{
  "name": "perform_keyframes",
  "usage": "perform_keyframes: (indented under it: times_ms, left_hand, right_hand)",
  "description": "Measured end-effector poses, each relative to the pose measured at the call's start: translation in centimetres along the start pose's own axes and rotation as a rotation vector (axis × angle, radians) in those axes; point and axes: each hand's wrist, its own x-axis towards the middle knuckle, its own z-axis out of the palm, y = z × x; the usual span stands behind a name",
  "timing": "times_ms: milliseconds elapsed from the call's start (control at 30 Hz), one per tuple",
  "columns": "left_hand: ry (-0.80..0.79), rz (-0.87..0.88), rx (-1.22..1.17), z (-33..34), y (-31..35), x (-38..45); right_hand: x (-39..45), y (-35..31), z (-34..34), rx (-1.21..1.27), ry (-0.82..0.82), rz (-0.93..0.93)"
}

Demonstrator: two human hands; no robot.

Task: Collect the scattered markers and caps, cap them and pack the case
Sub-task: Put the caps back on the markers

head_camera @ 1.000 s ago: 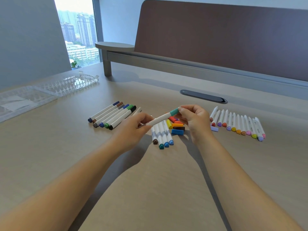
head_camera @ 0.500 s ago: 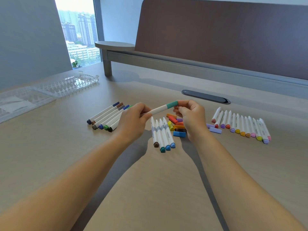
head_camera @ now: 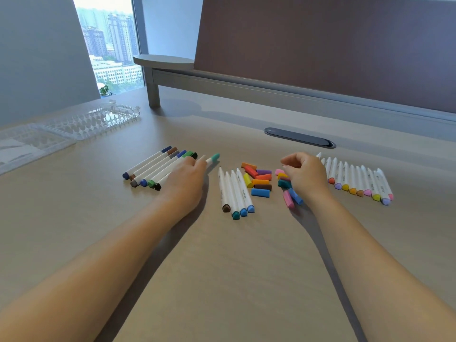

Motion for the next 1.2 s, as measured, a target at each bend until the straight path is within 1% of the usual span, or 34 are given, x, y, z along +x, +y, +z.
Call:
perform_keyframes:
  times_ms: [100,233,433,533,667,700,767,867,933,1100,1200]
  left_hand:
    - [-0.051,-0.021,0.106,0.2,0.1,0.2]
    - [-0.096,-0.074,0.214,0.1,0.3,0.2]
    - [-0.110,-0.102,0.249,-0.3,0.7,0.4]
    - [-0.071,-0.109,0.145,-0.6,0.7,0.5]
    - [0.017,-0.097,-0.151,-1.2,1.2,0.2]
    - [0.016,-0.089,-0.208,-1.3,1.4,0.2]
    - [-0.032,-0.065,-0.240,-1.3,2.2,0.4]
    - [-0.164,-0.078,-0.192,-1.2,3.5,1.0]
    - [-0.222,-0.098,-0.127,-1.0,3.9,1.2]
    - [-0.258,-0.125,0.007,-1.0,4.9,1.5]
    - [-0.282,-0.101,0.064,-1.2,5.6,1.6]
  right_hand:
    - [-0.4,0.9,-0.5,-0.135,-0.074,0.008]
    - [-0.4,1.2,-0.2,-0.264,-0.110,0.019]
    - [0.3,0.9,0.0,-0.409,-0.208,0.059]
    - [1.0,0.4,-0.2,-0.491,-0.280,0.085]
    - [1.7,0.4,-0.1,-0.556,-0.315,0.131]
    - [1.7,0.5,0.0,-0.567,-0.313,0.127]
    - [1.5,0.8,0.1,-0.587,-0.292,0.095]
    - [1.0,0.9,-0.1,-0.566,-0.207,0.029]
    - [0.7,0.7,-0.3,-0.489,-0.163,0.000]
    - [-0.1,0.4,-0.7,-0.310,-0.073,-0.052]
    - [-0.6,0.2,-0.8,-0.200,-0.060,-0.060]
